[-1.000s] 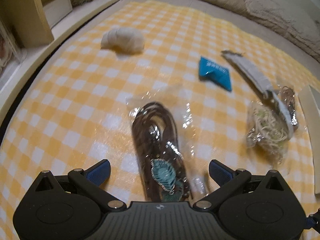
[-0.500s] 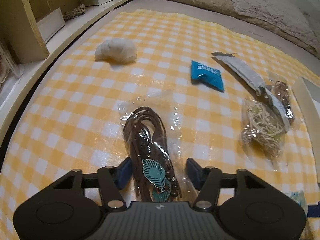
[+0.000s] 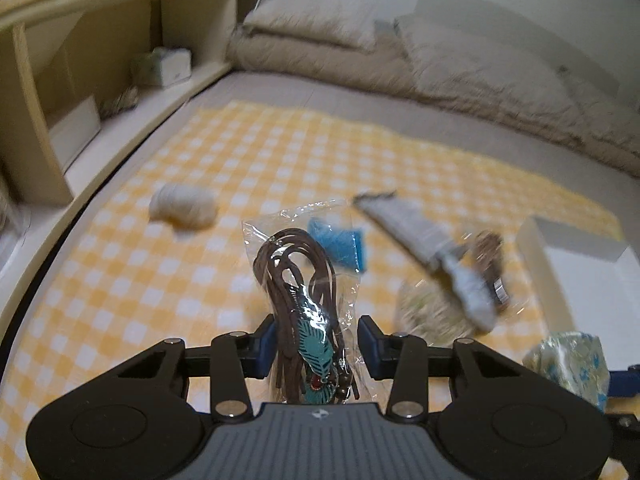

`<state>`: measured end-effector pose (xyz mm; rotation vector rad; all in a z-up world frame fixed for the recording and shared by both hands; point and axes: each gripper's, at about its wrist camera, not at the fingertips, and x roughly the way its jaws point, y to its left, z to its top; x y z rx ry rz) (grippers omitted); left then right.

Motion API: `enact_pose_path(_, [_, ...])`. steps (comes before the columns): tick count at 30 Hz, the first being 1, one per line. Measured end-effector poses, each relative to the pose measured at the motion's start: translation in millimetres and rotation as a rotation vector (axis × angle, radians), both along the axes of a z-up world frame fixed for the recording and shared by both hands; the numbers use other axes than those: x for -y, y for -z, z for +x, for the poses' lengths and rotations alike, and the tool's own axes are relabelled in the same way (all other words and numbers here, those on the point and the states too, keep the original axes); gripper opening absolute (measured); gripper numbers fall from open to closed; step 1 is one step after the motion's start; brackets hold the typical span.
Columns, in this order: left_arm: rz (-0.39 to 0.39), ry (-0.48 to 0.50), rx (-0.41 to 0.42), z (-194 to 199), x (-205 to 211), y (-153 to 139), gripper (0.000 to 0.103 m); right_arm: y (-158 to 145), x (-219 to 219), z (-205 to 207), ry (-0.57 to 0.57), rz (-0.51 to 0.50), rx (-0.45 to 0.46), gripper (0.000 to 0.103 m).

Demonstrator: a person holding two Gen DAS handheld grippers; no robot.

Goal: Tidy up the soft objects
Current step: 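Carry both items into the white box and open both grippers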

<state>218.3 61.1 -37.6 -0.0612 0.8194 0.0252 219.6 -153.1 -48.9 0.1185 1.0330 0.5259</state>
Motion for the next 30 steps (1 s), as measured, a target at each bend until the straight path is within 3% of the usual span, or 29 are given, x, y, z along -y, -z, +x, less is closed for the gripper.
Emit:
enact_pose_path(6, [-0.004,0.081,0.115,1.8,42.8,-23.9,0.044,-22.7,30.8,8.9,0.088,0.034,0.084,0.066])
enact_pose_path(16, [-0.052,0.244,0.177,5.7,117.1,-29.4,0.044,-40.0,102.3,19.6,0.302,0.073,0.139,0.066])
enact_pose_path(21, [-0.082,0.299,0.121,12.6,150.6,-14.3,0.044,-38.5,133.7,19.1,0.389,0.066,0.134,0.066])
enact_pose_path(30, [-0.256,0.334,-0.033,29.2,196.8,18.9,0.044,-21.4,183.4,17.3,0.509,0.041,0.064,0.066])
